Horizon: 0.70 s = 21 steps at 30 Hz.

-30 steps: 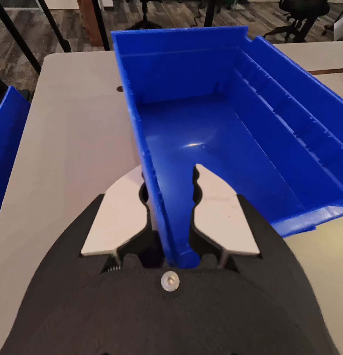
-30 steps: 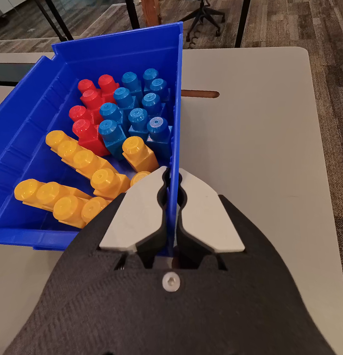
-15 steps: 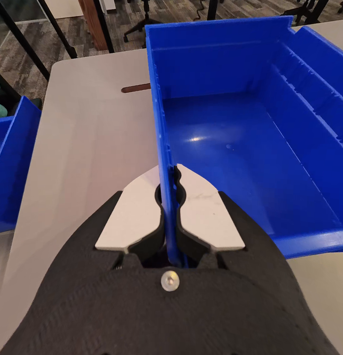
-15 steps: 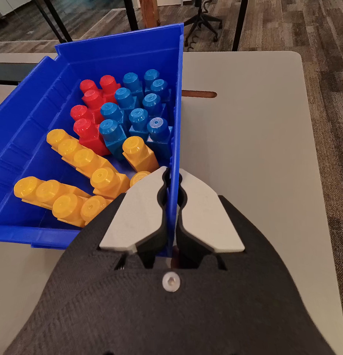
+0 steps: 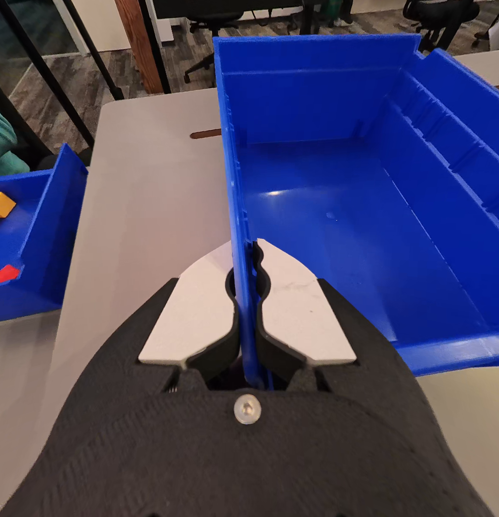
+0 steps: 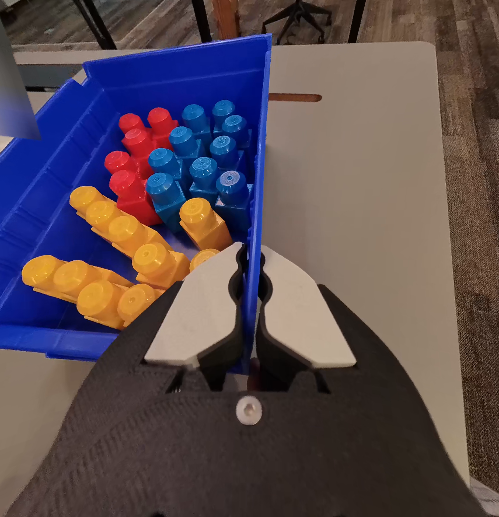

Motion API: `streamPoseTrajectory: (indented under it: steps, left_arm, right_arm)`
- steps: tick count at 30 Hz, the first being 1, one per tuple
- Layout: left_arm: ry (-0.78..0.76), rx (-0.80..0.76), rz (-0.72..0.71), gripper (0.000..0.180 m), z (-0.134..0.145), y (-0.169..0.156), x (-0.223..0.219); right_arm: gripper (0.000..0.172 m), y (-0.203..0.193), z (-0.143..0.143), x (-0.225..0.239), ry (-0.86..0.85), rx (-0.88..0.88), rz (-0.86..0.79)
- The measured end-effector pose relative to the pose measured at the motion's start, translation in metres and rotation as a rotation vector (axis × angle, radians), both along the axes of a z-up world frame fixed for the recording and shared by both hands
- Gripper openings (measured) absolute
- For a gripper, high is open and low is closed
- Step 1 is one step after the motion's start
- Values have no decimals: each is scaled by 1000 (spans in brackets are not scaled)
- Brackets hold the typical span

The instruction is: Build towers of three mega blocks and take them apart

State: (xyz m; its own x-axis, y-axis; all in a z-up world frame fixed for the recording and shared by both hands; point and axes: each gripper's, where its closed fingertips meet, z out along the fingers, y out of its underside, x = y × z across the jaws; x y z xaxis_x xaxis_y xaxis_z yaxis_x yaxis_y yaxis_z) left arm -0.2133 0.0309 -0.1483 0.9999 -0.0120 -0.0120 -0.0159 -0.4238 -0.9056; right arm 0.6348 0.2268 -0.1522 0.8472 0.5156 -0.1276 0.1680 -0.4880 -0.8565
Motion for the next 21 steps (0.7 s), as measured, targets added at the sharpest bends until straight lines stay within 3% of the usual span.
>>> streamPoseTrajectory:
  steps: [1, 14, 21]
  left_arm:
    - [2, 4, 2, 5, 1, -5, -1]
    - [-36, 50, 25, 5, 19, -91, -11]
    - [-42, 99, 65, 5, 23, -132, -18]
  right_arm:
    - [4, -10, 0, 1, -6, 10, 14]
    - [4, -122, -4, -14, 7, 29, 300]
    - [4, -156, -4, -66, 1, 11, 468]
